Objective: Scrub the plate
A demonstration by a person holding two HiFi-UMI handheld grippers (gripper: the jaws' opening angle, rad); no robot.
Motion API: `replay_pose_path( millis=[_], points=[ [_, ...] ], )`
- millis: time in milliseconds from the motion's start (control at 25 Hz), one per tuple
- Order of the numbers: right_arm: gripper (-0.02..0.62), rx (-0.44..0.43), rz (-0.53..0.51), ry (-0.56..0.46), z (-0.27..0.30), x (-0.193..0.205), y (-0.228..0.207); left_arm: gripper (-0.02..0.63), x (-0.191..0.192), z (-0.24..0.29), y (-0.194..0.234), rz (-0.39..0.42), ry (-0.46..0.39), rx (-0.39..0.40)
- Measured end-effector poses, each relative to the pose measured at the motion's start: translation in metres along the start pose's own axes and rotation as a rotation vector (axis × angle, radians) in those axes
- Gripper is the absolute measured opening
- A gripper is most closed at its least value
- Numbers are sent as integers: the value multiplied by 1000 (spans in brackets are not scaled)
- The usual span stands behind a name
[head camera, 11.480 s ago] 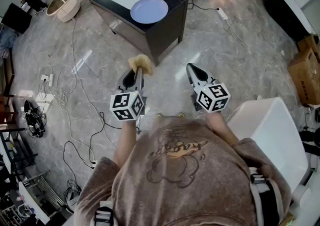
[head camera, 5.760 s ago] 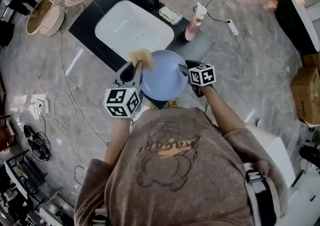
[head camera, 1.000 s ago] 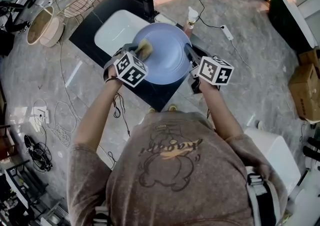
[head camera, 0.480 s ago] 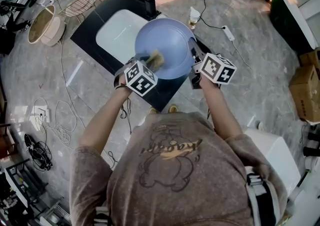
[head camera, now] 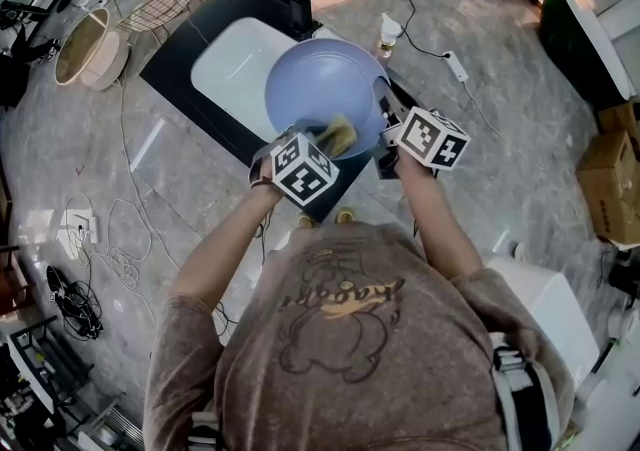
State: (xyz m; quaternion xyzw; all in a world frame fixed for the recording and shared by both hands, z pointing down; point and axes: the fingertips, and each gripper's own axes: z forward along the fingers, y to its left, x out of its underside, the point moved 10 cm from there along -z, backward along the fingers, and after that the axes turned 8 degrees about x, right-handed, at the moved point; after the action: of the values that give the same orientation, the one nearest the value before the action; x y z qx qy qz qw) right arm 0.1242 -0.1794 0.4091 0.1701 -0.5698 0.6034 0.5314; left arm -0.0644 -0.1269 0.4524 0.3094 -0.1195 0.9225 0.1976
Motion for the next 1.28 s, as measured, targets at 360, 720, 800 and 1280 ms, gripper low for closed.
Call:
replay_pose_path(
  millis=[360, 720, 800, 1280],
  points=[
    [53, -16, 42, 20, 0, 6, 2, 63, -12, 2, 8, -85, -79, -19],
    [48, -26, 54, 47, 3, 14, 3, 63, -33, -7, 27, -111, -151, -71],
    [46, -27, 51, 52, 2, 17, 3, 63, -36, -8, 30, -111, -158, -85],
    [26, -21, -38, 70, -3, 24, 6, 63, -54, -22, 61, -115, -182, -183]
  ],
)
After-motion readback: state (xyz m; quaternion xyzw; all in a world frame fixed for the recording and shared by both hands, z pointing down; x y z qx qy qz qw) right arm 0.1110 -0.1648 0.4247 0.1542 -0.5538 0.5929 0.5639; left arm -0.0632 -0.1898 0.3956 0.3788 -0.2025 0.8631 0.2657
